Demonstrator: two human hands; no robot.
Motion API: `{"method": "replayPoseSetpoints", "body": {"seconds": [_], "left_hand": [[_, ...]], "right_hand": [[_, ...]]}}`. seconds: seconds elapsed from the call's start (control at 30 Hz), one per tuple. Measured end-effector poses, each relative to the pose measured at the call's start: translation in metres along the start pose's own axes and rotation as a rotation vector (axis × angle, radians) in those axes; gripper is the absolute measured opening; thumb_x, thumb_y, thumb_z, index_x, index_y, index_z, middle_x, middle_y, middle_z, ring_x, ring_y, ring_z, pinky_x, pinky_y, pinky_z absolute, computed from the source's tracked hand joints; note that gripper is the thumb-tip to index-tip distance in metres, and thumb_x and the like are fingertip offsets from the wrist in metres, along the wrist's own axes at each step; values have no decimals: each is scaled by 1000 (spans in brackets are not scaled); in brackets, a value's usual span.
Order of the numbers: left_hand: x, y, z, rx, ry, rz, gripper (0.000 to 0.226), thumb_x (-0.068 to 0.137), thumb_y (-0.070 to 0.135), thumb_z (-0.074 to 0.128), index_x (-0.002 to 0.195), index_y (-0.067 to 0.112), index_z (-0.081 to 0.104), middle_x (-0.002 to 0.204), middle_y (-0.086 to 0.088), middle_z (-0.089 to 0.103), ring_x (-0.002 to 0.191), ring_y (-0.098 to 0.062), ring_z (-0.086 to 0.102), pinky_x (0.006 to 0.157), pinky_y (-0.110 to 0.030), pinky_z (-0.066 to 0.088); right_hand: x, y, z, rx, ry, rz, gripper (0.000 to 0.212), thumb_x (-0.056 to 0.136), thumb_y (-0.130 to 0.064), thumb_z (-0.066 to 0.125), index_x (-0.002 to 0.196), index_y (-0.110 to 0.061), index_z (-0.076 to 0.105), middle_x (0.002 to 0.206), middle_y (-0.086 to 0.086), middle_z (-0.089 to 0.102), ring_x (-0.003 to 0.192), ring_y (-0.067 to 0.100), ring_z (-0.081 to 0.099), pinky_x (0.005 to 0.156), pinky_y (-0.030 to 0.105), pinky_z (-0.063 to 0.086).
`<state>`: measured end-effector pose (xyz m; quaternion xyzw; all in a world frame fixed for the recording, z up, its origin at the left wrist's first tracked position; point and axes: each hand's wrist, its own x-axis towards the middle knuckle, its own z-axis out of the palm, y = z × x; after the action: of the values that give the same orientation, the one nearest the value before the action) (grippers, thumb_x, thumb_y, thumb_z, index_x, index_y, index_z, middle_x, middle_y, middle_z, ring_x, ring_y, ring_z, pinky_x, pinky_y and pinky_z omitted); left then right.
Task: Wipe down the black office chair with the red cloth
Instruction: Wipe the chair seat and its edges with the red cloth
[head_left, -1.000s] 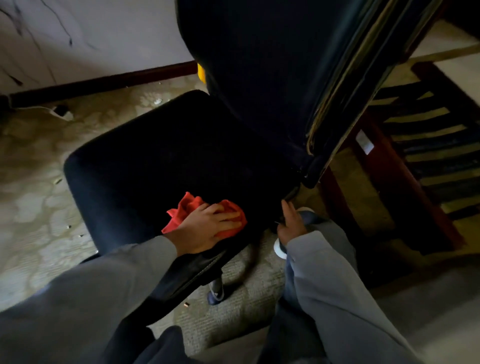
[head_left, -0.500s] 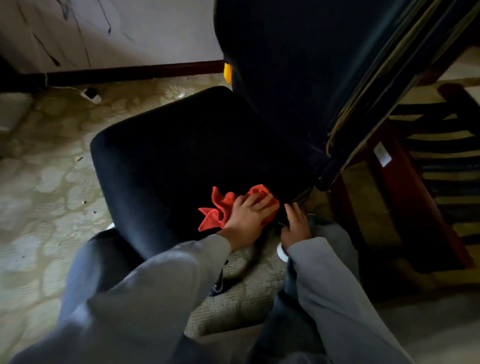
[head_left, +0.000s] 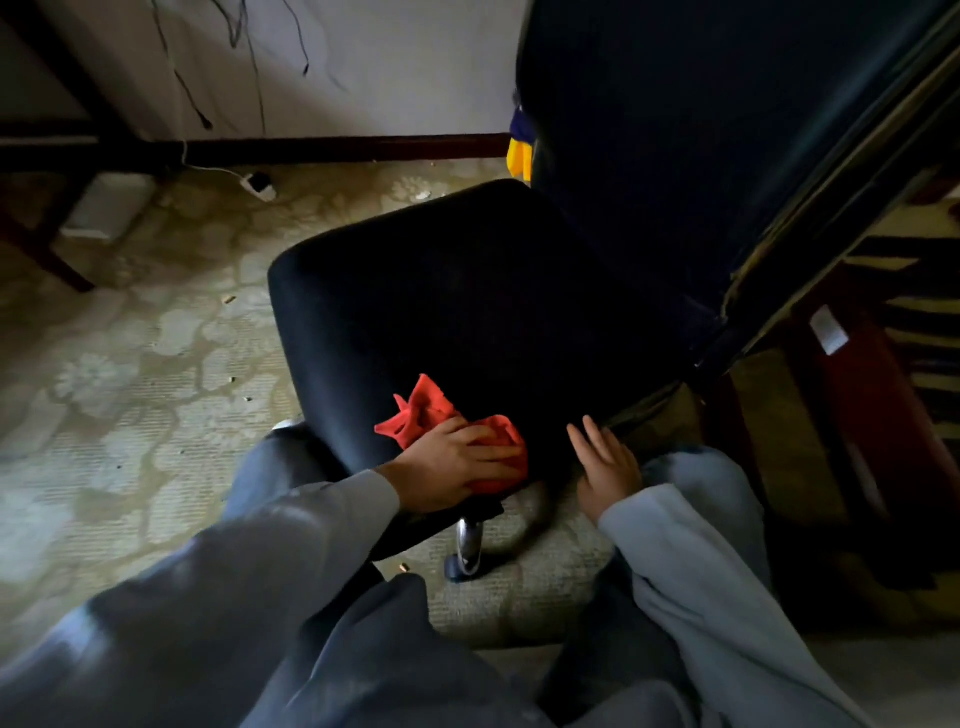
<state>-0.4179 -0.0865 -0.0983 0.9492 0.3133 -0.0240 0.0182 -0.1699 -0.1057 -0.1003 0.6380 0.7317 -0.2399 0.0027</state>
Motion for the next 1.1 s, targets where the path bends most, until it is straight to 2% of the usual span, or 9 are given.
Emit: {"method": "replayPoseSetpoints", "body": {"seconds": [0.17,0.27,0.33,0.43,0.6,0.77,0.83,0.93,1.1], "left_hand": [[-45,-30,-9,-193,154,-166,42,88,36,36,123,36,59,127,14,60,113,-14,58,92,-30,42],[-58,-60,-14,-372,322,-655,42,90,44,28,126,47,50,131,20,55,114,-14,57,96,-32,44],[-59,-81,-19,-445,468,-958,41,90,46,31,126,44,50,130,14,57,114,-23,57,94,-38,46],[-50,-99,-26,-474,443,-1108,36,96,41,39,131,39,49,132,3,55,118,-31,49,98,-44,41],[-22,-87,-4,-396,94,-1115,44,98,44,35,141,40,34,152,11,29,140,-19,24,108,-46,21],[-23,-56,-1,-262,53,-977,44,98,42,35,141,40,34,152,12,30,141,-15,23,111,-39,16],[-28,-38,-1,-224,14,-889,50,94,53,22,141,41,34,151,12,31,141,-15,24,110,-38,16],[-33,-12,-2,-232,-31,-802,78,74,61,-3,142,42,31,153,12,28,142,-16,21,111,-37,13],[-40,25,-6,-244,-70,-625,74,77,57,2,142,41,33,151,11,32,140,-20,28,109,-41,19]], "right_hand": [[-1,-7,4,-38,-26,-45,70,91,-4,37,150,-28,8,158,-5,-5,145,21,-2,117,36,5],[0,-16,6,-68,-12,-82,71,91,-4,37,150,-30,7,158,-5,-7,145,20,-4,116,33,0],[1,-21,8,-98,-19,-111,71,92,-4,38,149,-31,6,158,-5,-8,145,20,-6,115,32,-2],[1,-24,10,-152,-54,-124,72,92,-6,37,149,-33,2,158,-6,-9,145,21,-9,115,32,-1],[4,-23,6,-169,-159,-90,79,90,-4,38,147,-37,-4,157,-9,-12,144,19,-15,115,39,-3],[8,-20,6,-159,-203,-78,80,90,-4,39,147,-43,-2,157,-12,-12,143,16,-17,115,41,-5],[9,-19,5,-140,-215,-81,80,90,-3,39,146,-43,-2,157,-12,-12,143,17,-18,115,42,-5],[8,-19,1,-137,-224,-78,83,88,-1,39,147,-43,-3,157,-11,-14,143,16,-18,116,41,-6],[3,-14,-1,-151,-173,-41,90,83,0,39,146,-45,-5,156,-14,-15,143,15,-17,115,40,-8]]}}
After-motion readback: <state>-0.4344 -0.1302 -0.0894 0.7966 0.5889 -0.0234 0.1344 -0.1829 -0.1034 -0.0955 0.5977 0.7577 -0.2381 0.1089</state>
